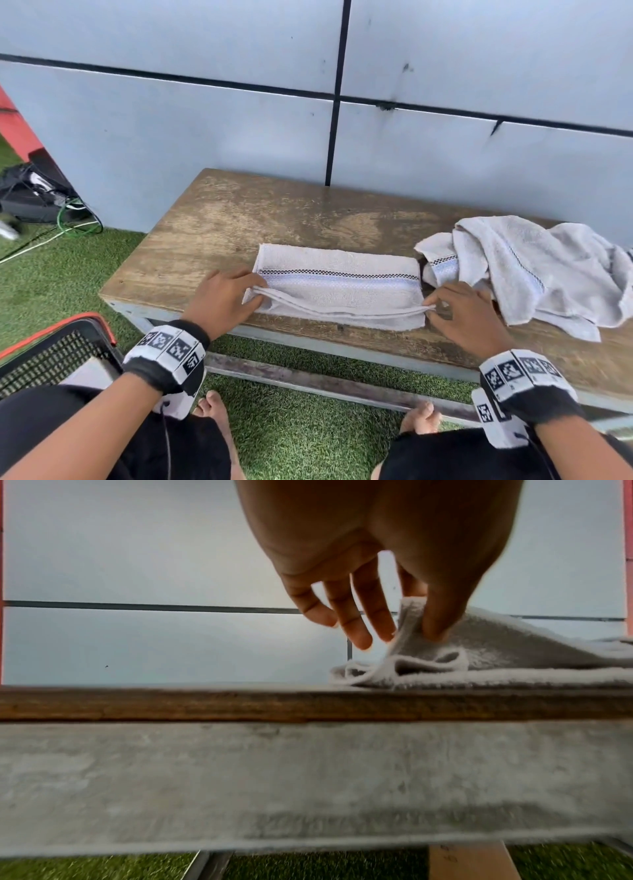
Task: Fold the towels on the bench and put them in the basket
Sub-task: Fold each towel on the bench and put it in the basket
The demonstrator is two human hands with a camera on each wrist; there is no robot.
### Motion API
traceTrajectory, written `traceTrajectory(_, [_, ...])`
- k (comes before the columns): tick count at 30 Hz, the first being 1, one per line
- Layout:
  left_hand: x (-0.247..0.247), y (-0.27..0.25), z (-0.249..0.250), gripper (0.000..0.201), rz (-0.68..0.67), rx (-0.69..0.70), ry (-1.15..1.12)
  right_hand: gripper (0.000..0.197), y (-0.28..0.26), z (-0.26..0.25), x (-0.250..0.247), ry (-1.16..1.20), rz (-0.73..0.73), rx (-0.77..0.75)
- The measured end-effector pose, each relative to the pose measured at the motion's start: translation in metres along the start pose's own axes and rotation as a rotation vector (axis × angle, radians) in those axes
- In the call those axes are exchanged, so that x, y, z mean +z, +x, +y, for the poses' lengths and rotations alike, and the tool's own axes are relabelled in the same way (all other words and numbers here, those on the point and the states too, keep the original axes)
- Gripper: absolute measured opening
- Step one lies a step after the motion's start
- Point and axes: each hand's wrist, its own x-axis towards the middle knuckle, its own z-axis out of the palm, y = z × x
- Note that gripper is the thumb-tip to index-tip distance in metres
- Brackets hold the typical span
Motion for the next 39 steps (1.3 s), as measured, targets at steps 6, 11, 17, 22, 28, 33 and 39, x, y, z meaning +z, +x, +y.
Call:
traceTrajectory(6, [-0.004, 0.012, 0.010, 0.022, -0.162, -0.229, -0.260, 0.014, 0.009, -0.006, -0.003, 0.017, 0.039, 0.019])
traceTrajectory(11, [-0.006, 0.010, 0.012, 0.042, -0.205, -0.122, -0.169, 0.014, 0.010, -0.004, -0.002, 0.003, 0.026, 0.014])
traceTrajectory(17, [0.004, 0.005, 0.016, 0.038, -0.131, -0.117, -0.146, 0.011, 0.008, -0.004, -0.002, -0.009, 0.029, 0.002])
traceTrajectory(22, [0.004, 0.004, 0.015, 0.026, -0.021, -0.205, -0.316, 0.011, 0.006, -0.007, -0.005, -0.007, 0.053, 0.007])
traceTrajectory(28, [-0.003, 0.009, 0.016, 0.019, 0.016, -0.303, -0.426, 0.009, 0.008, -0.014, -0.012, 0.065, 0.104, 0.017])
traceTrajectory(33, [-0.037, 0.030, 0.013, 0.016, 0.186, -0.223, -0.436, 0.020, 0.015, -0.018, -0.040, 0.274, 0.238, 0.003])
traceTrajectory(39, [-0.110, 0.051, 0.027, 0.033, 0.203, -0.219, -0.585, 0.026, 0.015, -0.035, -0.113, 0.452, 0.365, -0.067])
